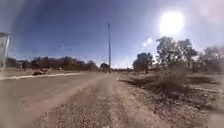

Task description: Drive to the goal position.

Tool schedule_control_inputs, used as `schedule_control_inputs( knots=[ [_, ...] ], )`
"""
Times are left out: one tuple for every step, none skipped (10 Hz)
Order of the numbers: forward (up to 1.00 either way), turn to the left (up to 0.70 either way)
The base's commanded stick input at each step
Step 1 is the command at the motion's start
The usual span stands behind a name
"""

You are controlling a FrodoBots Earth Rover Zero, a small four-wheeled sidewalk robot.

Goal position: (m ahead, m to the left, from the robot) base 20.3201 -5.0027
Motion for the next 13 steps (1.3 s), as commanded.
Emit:
schedule_control_inputs(
  knots=[
    [0.70,0.00],
    [0.70,0.00],
    [0.70,0.00],
    [0.70,0.00],
    [0.70,0.00],
    [0.70,0.00],
    [0.70,0.00],
    [0.70,0.00],
    [0.70,0.00],
    [0.70,0.00],
    [0.70,0.00],
    [0.70,0.00],
    [0.70,0.00]
  ],
)
